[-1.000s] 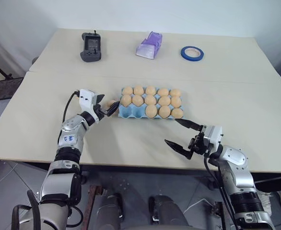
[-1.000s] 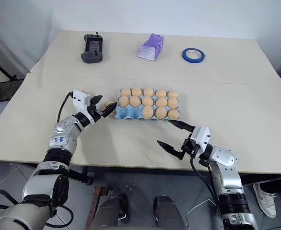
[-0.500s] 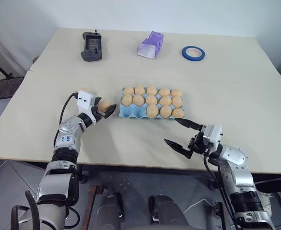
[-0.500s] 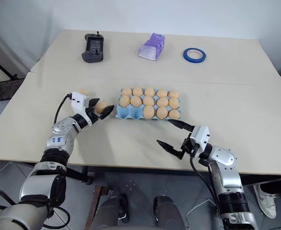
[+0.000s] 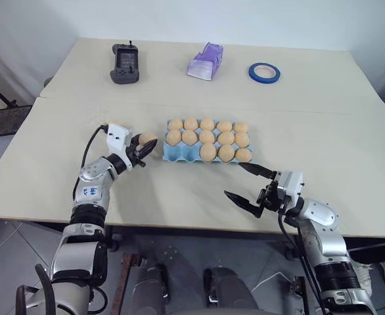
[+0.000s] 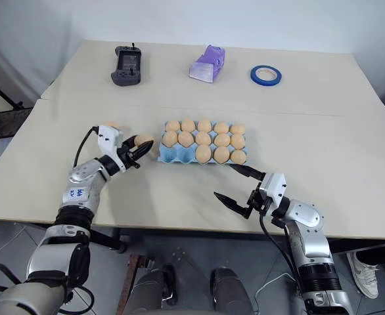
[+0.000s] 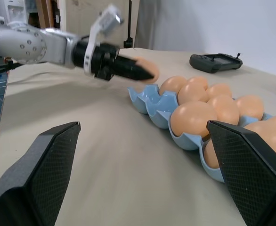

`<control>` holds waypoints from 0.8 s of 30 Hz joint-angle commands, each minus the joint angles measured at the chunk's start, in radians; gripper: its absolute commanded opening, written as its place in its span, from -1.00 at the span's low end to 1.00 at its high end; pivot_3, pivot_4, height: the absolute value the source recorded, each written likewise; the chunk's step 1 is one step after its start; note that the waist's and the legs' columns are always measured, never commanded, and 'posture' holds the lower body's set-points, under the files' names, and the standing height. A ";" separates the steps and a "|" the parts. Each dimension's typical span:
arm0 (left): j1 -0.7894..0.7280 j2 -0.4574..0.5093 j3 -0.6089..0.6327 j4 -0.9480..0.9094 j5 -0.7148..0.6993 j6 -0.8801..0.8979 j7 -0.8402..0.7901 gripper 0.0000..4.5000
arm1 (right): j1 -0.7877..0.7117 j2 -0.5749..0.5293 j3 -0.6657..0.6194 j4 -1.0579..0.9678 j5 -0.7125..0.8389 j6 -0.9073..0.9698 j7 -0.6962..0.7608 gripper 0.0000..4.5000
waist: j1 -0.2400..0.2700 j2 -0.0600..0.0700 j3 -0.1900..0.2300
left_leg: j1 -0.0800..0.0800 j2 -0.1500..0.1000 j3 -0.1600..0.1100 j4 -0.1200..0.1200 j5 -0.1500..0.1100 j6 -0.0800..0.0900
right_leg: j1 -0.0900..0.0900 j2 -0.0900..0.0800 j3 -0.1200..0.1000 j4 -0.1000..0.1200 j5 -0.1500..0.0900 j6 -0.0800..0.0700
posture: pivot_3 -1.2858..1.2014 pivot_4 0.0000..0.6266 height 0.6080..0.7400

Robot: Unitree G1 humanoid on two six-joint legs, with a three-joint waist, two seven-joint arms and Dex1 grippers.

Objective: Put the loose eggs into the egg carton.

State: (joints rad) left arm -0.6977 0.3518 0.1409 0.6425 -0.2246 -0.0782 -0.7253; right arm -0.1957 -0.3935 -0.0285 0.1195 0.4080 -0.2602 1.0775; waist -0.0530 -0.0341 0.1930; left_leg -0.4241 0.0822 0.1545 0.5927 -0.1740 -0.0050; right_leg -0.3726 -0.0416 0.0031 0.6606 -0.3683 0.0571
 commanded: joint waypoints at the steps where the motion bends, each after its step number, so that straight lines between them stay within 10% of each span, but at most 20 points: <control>1: -0.005 -0.019 -0.052 -0.141 -0.045 0.012 -0.113 -0.21 | 0.009 -0.019 -0.021 -0.031 0.013 -0.005 -0.002 1.00 | 0.001 0.000 0.000 | 0.000 0.000 0.000 0.000 0.000 0.000 | 0.000 0.000 0.000 0.000 0.000 0.000 | 0.03 -0.52 1.00; 11: -0.113 -0.081 -0.161 0.054 0.049 -0.003 -0.130 -0.21 | 0.042 -0.013 -0.019 -0.080 0.008 -0.005 -0.046 1.00 | -0.003 0.000 0.000 | 0.000 0.000 0.000 0.001 0.000 0.000 | 0.000 0.000 0.001 0.000 0.000 0.000 | 0.03 -0.52 1.00; 20: -0.084 -0.076 -0.153 -0.010 0.016 -0.010 -0.198 0.99 | 0.048 -0.020 -0.018 -0.095 0.010 0.003 -0.060 1.00 | -0.002 0.000 0.000 | 0.000 0.000 -0.001 0.000 0.000 0.000 | 0.000 0.001 0.001 0.000 0.000 0.000 | 0.03 -0.52 1.00; 24: -0.011 -0.024 -0.129 -0.136 -0.008 0.034 -0.215 0.99 | 0.025 -0.018 -0.012 -0.070 0.011 -0.001 -0.048 1.00 | -0.004 0.000 0.000 | 0.000 0.001 0.000 0.000 0.000 0.000 | 0.000 0.001 0.001 0.000 0.000 0.000 | 0.03 -0.52 1.00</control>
State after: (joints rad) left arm -0.7247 0.3045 -0.0109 0.5901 -0.2046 -0.0612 -0.9321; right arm -0.1524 -0.4046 -0.0323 0.0593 0.4073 -0.2558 1.0238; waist -0.0570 -0.0343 0.1931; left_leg -0.4239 0.0832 0.1538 0.5926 -0.1734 -0.0052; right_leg -0.3728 -0.0403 0.0033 0.6610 -0.3684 0.0570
